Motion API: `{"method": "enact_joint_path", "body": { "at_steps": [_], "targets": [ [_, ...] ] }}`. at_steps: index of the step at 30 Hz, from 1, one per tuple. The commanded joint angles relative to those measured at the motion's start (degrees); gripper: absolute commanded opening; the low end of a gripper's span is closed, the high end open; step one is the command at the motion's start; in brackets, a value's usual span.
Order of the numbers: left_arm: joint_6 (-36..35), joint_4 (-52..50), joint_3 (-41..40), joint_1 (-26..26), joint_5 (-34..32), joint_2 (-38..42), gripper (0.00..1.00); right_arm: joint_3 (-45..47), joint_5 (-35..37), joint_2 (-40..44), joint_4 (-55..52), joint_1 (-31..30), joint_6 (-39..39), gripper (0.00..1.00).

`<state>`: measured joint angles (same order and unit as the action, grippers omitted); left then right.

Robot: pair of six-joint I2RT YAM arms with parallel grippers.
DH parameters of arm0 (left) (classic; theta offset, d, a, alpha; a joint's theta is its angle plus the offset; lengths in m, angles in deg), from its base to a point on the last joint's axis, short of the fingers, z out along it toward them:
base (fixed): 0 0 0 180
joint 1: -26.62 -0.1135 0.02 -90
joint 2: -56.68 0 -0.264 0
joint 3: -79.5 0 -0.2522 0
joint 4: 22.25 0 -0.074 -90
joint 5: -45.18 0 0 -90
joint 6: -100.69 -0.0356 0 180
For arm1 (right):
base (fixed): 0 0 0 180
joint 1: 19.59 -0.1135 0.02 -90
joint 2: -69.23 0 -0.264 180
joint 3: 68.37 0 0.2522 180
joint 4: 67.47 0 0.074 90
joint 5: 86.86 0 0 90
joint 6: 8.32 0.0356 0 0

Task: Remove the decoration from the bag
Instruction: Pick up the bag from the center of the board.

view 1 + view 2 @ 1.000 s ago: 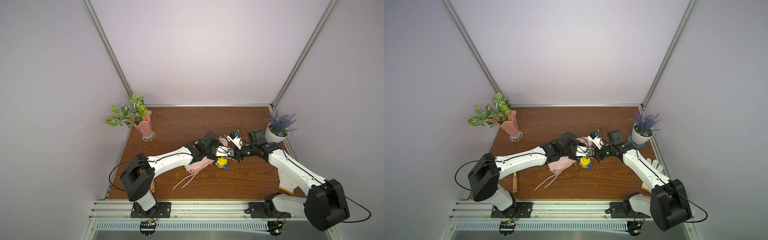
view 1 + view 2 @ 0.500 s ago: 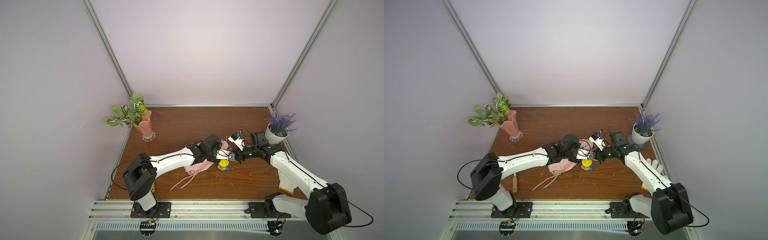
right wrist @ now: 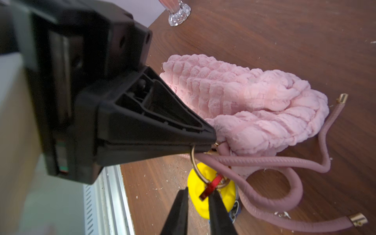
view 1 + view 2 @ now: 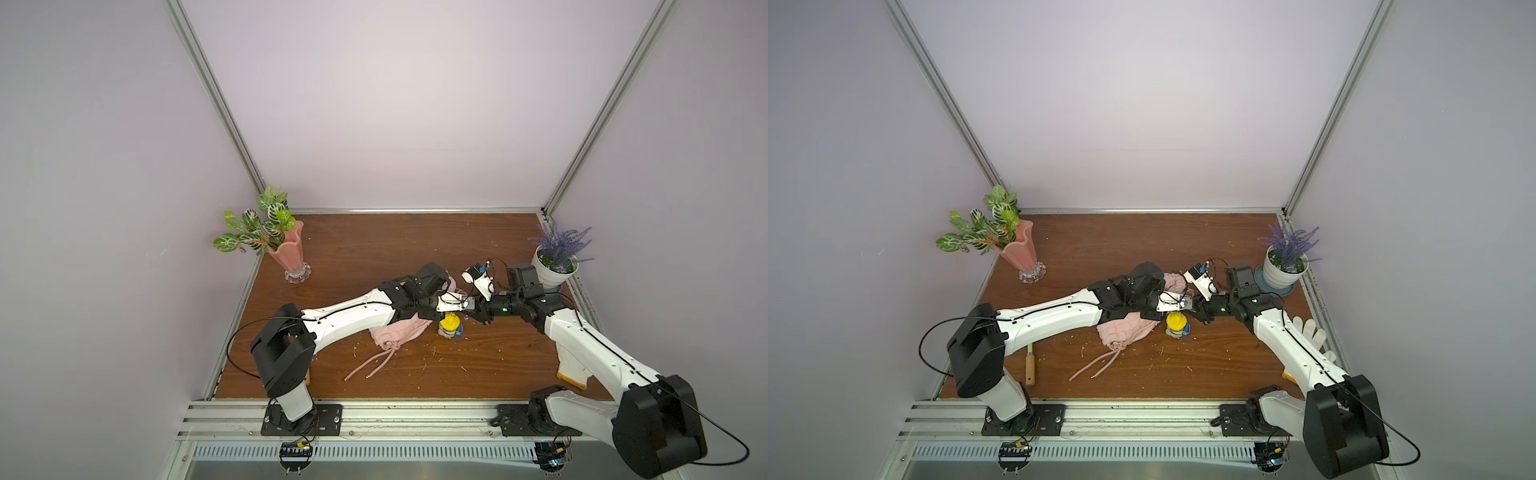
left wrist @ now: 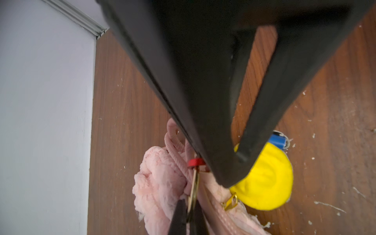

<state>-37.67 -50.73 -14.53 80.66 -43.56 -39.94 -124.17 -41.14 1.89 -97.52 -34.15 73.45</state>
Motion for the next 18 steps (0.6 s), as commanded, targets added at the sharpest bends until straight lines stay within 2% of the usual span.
{"method": "enact_joint_path", "body": {
  "at_steps": [1, 5, 12, 18],
  "targets": [
    [4.29, -2.56, 3.21, -0.16, 0.46, -0.48, 0.00, 0.77, -0.09, 1.44, 7.18, 0.23, 2.43, 0.24],
    [7.28, -3.10, 3.83, -0.70, 1.03, 0.21, 0.00, 3.84, 3.13, 4.55, 14.43, 0.24, 5.89, 0.30],
    [13.78, -5.34, 6.76, -3.42, 4.04, -0.07, 0.00, 14.68, 9.44, 14.26, 32.17, -1.20, 14.51, 0.42],
    [15.92, -6.57, 9.18, -4.32, 6.95, 0.63, 0.00, 21.32, 9.92, 16.35, 42.73, -1.69, 17.75, 0.43]
  ]
}}
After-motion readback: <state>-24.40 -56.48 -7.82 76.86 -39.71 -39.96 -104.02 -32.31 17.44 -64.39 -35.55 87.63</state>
